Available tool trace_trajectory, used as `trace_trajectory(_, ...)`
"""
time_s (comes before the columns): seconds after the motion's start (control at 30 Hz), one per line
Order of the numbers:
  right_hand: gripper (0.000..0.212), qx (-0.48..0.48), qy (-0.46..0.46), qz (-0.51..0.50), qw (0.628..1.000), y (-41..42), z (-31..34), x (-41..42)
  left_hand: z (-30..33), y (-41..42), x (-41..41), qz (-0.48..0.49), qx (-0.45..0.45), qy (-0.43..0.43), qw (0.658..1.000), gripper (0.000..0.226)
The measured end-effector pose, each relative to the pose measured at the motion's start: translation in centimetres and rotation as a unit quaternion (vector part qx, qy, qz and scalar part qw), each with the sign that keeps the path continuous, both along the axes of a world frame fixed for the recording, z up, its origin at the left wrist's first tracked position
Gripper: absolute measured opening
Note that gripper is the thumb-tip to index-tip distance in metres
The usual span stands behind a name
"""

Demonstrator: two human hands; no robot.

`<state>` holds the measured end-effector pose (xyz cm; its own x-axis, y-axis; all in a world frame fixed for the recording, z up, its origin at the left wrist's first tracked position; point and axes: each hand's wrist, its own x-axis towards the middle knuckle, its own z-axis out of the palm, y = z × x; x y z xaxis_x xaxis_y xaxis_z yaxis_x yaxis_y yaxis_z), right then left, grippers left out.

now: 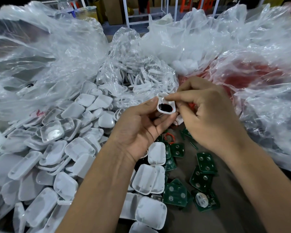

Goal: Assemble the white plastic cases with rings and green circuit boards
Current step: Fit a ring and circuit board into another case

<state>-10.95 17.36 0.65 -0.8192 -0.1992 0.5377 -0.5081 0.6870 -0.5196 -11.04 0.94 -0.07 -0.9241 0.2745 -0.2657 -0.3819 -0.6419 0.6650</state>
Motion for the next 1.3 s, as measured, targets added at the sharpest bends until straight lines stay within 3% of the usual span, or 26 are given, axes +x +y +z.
trace_trajectory(0.1, 0.044, 0.016, -0.007, 0.007, 1.000, 0.0, 0.1, 0.0, 0.0, 0.0, -0.1, 0.007, 0.003, -0.010, 1.000, 0.019)
trace_trajectory(0.23, 0.044, 0.011, -0.009, 0.010, 1.000, 0.1, 0.0, -0.2, -0.1, 0.1, -0.1, 0.007, 0.003, -0.014, 1.000, 0.019)
trace_trajectory(0.43, 0.041, -0.037, 0.020, -0.008, 0.999, 0.0, -0.3, -0.2, 0.0, 0.0, 0.0, -0.003, 0.023, -0.018, 1.000, 0.038)
trace_trajectory(0.73, 0.040, -0.021, 0.046, 0.003, 0.999, 0.0, -0.5, -0.4, -0.1, -0.1, -0.1, -0.010, 0.035, -0.023, 0.999, 0.020)
trace_trajectory(0.87, 0.035, -0.068, 0.046, 0.004, 0.997, 0.1, -0.5, -0.4, -0.1, -0.1, -0.2, -0.004, 0.035, -0.024, 0.999, 0.041)
trace_trajectory(1.0, 0.024, -0.109, 0.054, -0.040, 0.992, 0.2, -0.4, -0.5, 0.0, -0.1, -0.3, 0.000, 0.058, -0.028, 0.998, 0.051)
trace_trajectory(1.13, 0.020, -0.126, 0.058, -0.101, 0.985, -0.1, 0.1, -0.6, -0.1, 0.0, -0.4, 0.005, 0.079, -0.024, 0.997, 0.045)
trace_trajectory(1.3, 0.020, -0.049, 0.060, -0.191, 0.979, -0.4, 3.9, -6.0, -0.1, -0.1, -0.5, 0.003, 0.140, -0.017, 0.990, 0.041)
